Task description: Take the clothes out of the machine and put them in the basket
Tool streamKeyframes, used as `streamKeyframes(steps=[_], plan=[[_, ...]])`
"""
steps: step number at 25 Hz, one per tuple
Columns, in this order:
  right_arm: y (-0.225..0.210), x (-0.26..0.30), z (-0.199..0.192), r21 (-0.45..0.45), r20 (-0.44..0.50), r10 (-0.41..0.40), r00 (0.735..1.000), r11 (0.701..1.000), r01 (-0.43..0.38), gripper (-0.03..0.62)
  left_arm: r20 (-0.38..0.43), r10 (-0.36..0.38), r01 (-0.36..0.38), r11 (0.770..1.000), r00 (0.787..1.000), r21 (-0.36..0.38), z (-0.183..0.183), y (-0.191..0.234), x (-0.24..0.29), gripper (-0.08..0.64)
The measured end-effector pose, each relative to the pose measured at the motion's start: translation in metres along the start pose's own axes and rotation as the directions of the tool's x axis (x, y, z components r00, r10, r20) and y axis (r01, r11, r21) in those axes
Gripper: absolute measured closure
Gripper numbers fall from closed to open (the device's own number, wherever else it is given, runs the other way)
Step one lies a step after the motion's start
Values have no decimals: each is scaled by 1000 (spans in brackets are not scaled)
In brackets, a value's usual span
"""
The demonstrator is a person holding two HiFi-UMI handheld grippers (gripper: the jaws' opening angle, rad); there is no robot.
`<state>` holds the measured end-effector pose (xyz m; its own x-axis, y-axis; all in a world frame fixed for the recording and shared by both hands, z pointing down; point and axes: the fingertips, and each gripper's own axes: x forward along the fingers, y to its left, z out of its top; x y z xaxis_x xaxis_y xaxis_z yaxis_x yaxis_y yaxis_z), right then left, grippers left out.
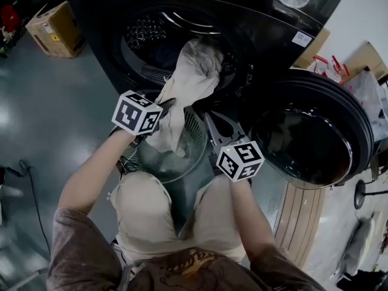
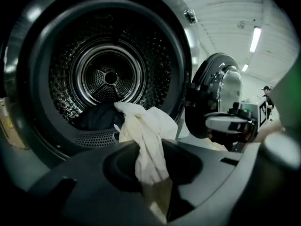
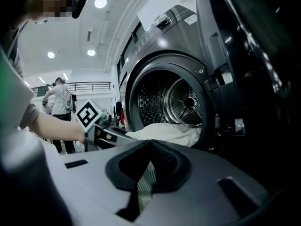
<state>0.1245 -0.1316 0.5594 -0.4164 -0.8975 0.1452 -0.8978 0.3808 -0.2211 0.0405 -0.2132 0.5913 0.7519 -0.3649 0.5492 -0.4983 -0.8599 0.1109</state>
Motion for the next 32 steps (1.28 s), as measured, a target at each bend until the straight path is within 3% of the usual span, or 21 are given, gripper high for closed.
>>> streamKeyframes(steps=[12, 13, 16, 18, 26, 32], plan=[[3, 12, -5, 16, -6, 33, 999, 999, -33, 595, -12, -15, 15, 1000, 1000, -26, -48, -33, -60, 423], [3, 12, -5, 17, -7, 34, 999, 999, -33, 595, 2, -3, 3, 1000, 1000, -24, -47, -32, -60, 403], [6, 12, -5, 16, -7, 35, 999, 999, -35, 595, 65, 52, -52, 999, 997, -7, -36, -23, -61, 243], [6, 13, -4, 16, -6, 33, 999, 999, -33, 595, 103, 78, -81, 997, 992, 20, -23, -16, -59, 189], [15, 13, -1, 11, 5, 36, 999, 999, -36, 595, 124, 65, -83, 986, 990, 145, 28, 4, 23, 127], [13, 12, -1, 5, -1, 30, 1000, 1000, -30, 595, 74, 102, -111, 985, 992, 136, 55, 40, 97, 123]])
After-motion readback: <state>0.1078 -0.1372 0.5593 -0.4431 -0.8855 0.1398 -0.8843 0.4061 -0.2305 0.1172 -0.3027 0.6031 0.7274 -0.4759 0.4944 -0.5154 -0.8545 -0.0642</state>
